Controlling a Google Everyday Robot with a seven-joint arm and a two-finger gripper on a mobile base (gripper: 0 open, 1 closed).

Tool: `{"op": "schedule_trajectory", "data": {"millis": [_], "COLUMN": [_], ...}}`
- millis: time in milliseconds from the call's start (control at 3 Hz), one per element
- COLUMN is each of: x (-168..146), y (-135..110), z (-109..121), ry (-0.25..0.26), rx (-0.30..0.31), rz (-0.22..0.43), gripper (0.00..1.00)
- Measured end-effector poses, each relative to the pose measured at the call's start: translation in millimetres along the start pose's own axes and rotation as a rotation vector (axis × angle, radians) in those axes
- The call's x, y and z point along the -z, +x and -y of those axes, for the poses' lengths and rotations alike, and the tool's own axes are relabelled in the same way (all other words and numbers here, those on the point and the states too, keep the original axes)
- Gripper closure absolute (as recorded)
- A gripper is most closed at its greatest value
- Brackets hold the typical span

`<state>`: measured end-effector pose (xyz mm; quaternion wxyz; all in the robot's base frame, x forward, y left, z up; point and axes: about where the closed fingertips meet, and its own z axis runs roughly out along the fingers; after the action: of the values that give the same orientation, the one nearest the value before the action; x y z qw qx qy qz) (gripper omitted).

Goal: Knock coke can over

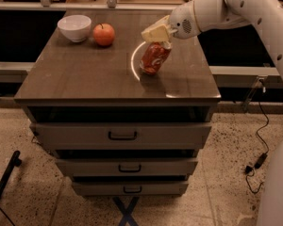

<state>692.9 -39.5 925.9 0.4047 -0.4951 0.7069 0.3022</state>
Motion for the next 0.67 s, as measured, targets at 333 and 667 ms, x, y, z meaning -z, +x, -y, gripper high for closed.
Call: {"op": "schedule_trajectory", "data": {"millis": [333,667], "x": [4.6,8.2], "y": [-8.2,-14.6], "z": [-0.3,-0.6], "ry": [0.0,0.0], "rx": [0.0,0.0], "rz": [0.0,0.0], "gripper": [0.82,0.59]}}
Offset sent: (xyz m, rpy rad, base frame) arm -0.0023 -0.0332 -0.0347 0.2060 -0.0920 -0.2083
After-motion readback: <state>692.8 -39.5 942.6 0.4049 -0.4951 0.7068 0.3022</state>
